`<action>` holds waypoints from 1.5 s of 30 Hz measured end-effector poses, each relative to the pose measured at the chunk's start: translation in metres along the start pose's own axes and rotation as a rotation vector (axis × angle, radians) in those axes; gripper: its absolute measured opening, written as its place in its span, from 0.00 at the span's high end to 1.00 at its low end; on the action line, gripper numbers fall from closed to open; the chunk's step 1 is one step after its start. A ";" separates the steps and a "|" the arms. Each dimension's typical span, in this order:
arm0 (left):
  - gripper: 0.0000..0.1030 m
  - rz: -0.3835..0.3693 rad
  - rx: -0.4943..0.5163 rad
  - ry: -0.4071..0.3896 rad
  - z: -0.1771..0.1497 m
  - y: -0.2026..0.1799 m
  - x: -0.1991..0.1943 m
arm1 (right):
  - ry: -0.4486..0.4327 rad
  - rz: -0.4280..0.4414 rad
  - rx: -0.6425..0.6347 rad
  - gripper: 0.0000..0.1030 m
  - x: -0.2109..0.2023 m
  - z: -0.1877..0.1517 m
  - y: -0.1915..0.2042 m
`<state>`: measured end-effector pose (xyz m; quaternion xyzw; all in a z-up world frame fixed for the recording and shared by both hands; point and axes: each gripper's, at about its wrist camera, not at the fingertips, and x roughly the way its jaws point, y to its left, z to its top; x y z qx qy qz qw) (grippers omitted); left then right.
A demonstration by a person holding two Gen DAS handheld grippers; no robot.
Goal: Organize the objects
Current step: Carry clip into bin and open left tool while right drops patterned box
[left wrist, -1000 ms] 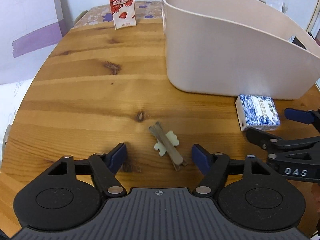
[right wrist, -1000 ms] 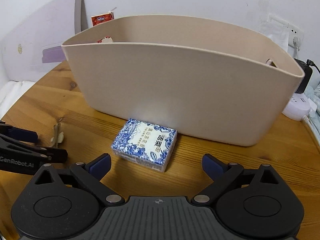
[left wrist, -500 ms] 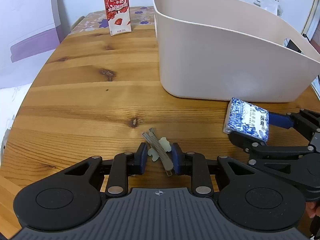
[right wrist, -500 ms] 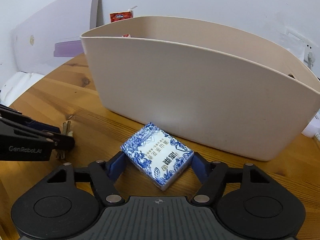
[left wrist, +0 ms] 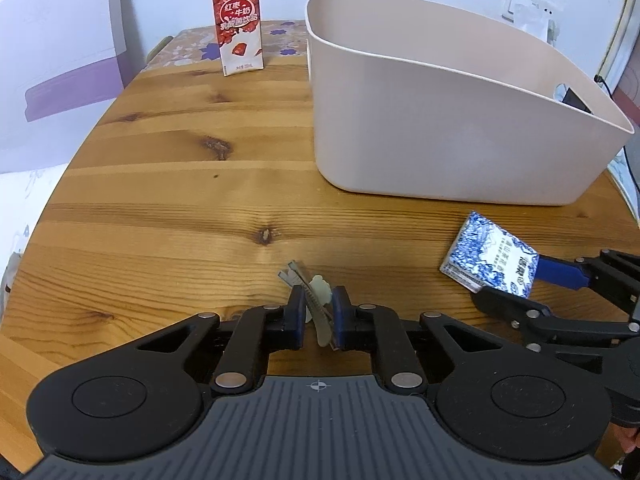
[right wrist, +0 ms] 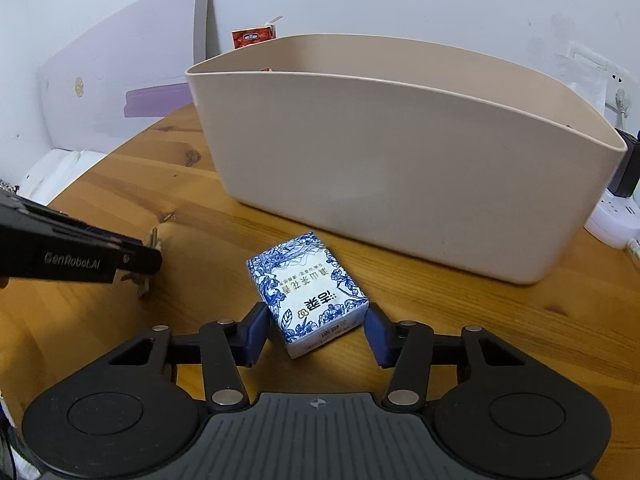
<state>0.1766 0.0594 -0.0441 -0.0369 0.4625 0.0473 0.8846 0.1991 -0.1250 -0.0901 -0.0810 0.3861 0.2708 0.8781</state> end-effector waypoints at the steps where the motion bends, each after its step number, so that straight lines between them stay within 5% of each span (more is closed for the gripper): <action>1: 0.92 0.000 0.001 -0.008 -0.001 0.000 -0.002 | -0.005 -0.001 -0.001 0.53 -0.003 -0.001 0.000; 7: 0.99 -0.007 -0.013 -0.021 -0.003 0.003 -0.009 | -0.035 -0.001 0.003 0.53 -0.016 -0.002 -0.005; 27: 0.99 -0.031 -0.019 -0.116 0.000 0.002 -0.051 | -0.139 0.014 0.019 0.53 -0.063 0.003 -0.014; 38: 0.99 -0.060 0.036 -0.270 0.045 -0.020 -0.098 | -0.296 -0.001 0.016 0.53 -0.115 0.039 -0.029; 45: 0.99 -0.067 0.066 -0.301 0.088 -0.040 -0.091 | -0.340 -0.032 0.012 0.53 -0.121 0.067 -0.047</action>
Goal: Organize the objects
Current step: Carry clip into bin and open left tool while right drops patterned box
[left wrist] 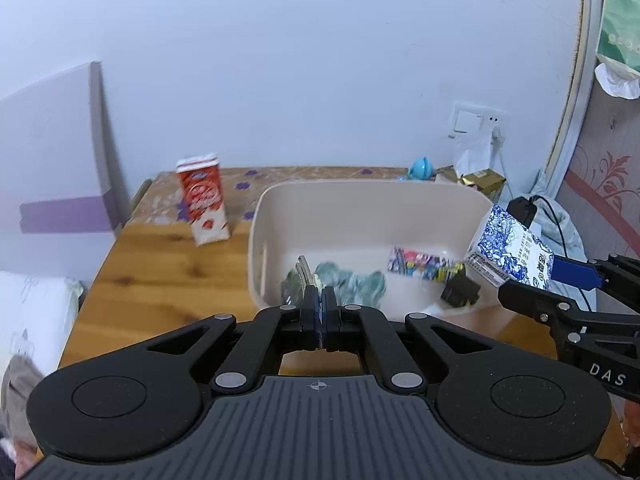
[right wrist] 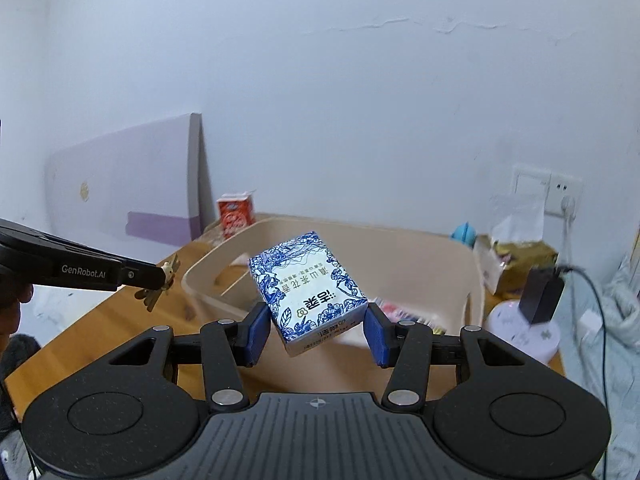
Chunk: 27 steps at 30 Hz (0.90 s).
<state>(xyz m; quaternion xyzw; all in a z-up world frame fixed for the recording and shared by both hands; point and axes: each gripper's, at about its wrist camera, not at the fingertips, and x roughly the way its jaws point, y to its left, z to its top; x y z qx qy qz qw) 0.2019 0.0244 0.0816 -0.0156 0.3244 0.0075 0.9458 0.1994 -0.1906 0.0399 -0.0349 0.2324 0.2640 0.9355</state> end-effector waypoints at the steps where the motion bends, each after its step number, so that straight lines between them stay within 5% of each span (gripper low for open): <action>1: 0.99 -0.006 0.002 0.005 0.005 -0.003 0.007 | -0.003 -0.008 -0.004 0.53 0.002 0.004 -0.003; 17: 0.99 -0.001 0.063 0.162 0.025 -0.042 0.120 | 0.106 -0.092 0.008 0.53 0.072 0.015 -0.053; 27: 0.97 0.021 0.056 0.221 0.015 -0.040 0.138 | 0.175 -0.105 0.009 0.52 0.096 0.002 -0.064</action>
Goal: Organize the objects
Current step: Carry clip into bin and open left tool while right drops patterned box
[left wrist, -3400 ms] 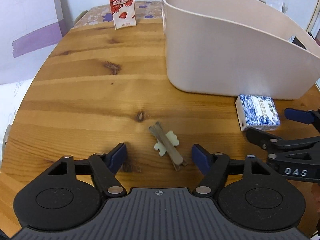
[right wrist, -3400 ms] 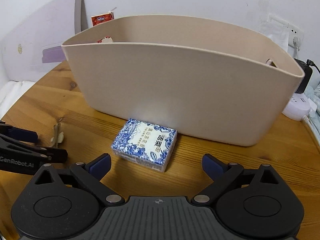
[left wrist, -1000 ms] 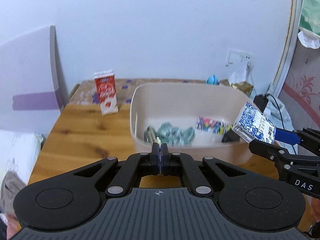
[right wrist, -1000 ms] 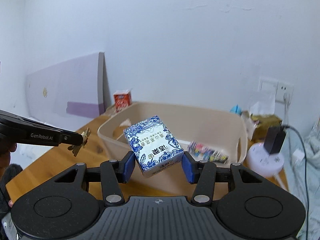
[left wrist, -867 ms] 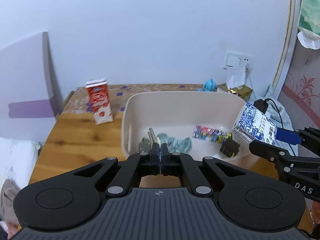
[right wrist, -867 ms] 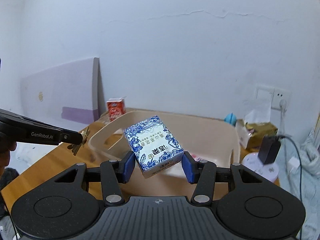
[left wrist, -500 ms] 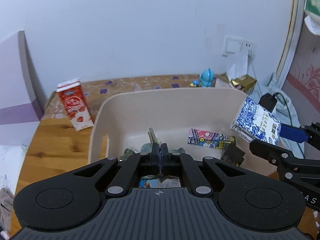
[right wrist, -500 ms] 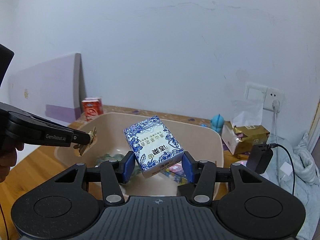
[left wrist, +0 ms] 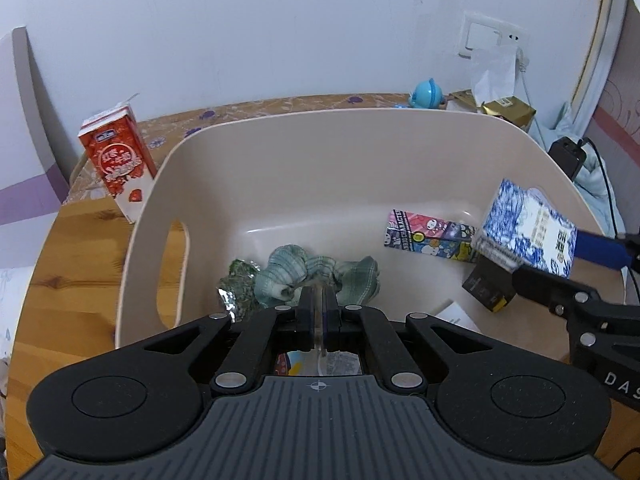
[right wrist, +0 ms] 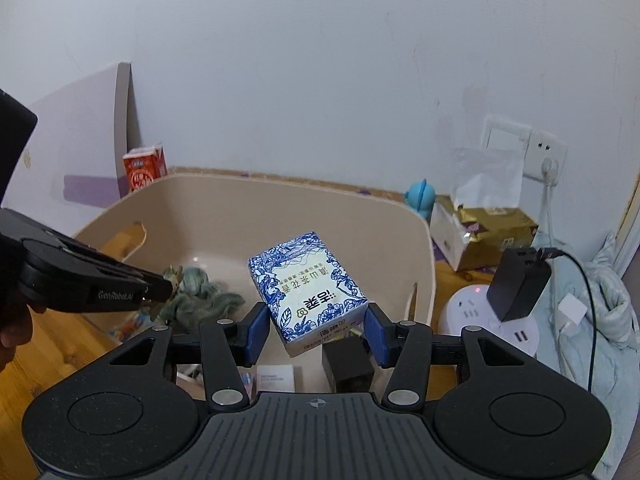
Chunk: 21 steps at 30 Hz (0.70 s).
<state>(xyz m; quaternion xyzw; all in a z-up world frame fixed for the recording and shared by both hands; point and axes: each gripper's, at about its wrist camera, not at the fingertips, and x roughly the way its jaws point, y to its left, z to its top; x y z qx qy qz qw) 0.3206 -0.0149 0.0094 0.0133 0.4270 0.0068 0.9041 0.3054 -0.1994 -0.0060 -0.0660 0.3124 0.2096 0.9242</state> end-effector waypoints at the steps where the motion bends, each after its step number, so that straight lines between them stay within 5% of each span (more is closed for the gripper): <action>1: 0.86 0.006 -0.002 0.003 0.000 0.000 -0.002 | 0.014 0.002 0.006 0.52 0.002 -0.001 0.000; 2: 0.62 0.008 -0.003 0.005 0.000 0.001 -0.004 | 0.014 0.002 0.006 0.52 0.002 -0.001 0.000; 4: 0.33 0.019 -0.005 -0.017 0.000 0.002 -0.011 | 0.014 -0.002 0.015 0.42 0.000 -0.002 0.000; 5: 0.28 0.022 -0.004 -0.033 -0.001 0.002 -0.015 | 0.009 -0.003 0.019 0.40 -0.002 -0.002 0.000; 15: 0.20 0.049 -0.008 -0.034 -0.008 0.003 -0.036 | -0.027 -0.023 0.040 0.03 -0.026 0.000 -0.002; 21: 0.18 0.044 -0.014 -0.050 -0.017 0.005 -0.054 | -0.035 -0.034 0.062 0.00 -0.042 -0.001 -0.001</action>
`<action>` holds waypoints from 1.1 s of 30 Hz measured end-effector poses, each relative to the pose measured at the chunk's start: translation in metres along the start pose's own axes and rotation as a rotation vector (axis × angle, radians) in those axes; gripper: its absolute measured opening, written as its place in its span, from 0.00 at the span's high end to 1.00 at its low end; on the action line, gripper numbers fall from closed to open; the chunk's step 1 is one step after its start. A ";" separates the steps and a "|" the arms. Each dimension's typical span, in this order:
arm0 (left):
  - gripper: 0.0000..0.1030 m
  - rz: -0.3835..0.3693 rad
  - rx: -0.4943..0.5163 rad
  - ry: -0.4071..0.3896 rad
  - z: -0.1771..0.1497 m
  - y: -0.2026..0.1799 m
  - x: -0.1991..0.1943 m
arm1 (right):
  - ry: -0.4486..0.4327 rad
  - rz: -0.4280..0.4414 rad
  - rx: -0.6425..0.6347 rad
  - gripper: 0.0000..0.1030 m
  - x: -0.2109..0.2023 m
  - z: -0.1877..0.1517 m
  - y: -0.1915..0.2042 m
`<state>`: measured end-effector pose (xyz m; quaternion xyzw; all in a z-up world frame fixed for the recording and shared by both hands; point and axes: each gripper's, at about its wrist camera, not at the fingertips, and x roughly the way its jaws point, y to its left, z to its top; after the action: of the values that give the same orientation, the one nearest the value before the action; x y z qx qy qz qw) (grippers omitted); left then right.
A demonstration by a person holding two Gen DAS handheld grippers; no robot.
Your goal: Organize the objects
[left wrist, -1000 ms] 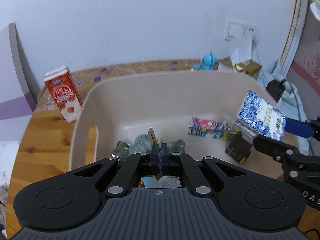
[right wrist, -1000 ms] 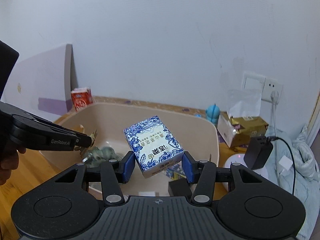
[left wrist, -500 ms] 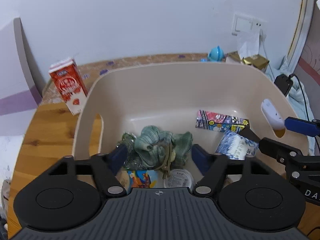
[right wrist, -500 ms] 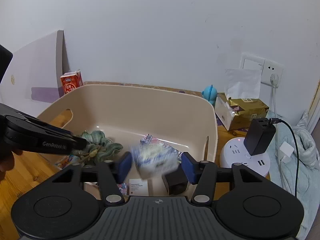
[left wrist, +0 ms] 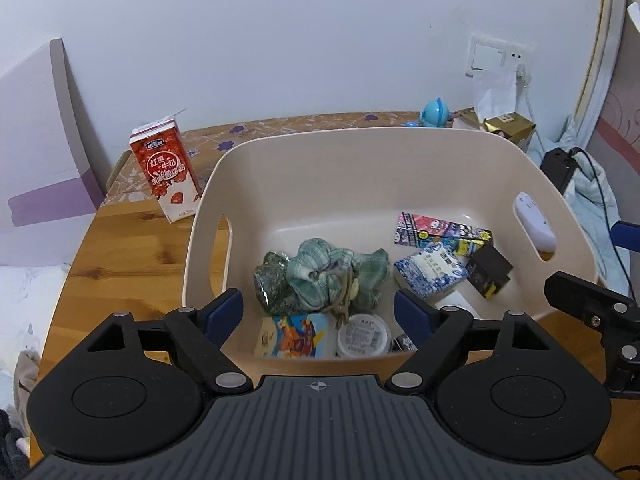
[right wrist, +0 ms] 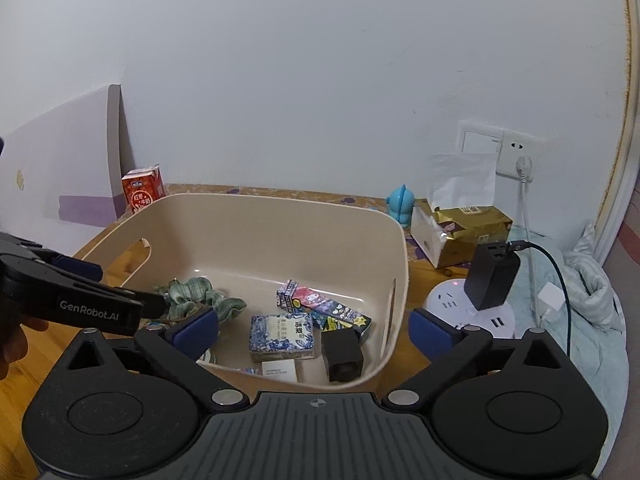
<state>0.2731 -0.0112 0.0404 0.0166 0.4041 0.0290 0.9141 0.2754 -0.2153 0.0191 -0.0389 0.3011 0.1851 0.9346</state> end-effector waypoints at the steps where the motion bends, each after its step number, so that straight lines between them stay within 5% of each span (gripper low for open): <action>1: 0.18 -0.006 -0.002 -0.003 -0.002 0.001 -0.003 | 0.007 0.002 0.011 0.00 -0.007 0.000 0.000; 19: 0.14 0.027 -0.014 -0.114 -0.054 0.009 -0.084 | -0.029 0.007 0.028 0.00 -0.075 -0.029 0.019; 33: 0.14 -0.019 -0.030 -0.116 -0.097 0.006 -0.134 | -0.020 0.022 0.042 0.00 -0.117 -0.057 0.029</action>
<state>0.1111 -0.0134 0.0741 0.0010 0.3503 0.0254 0.9363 0.1457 -0.2371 0.0409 -0.0144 0.2960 0.1892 0.9361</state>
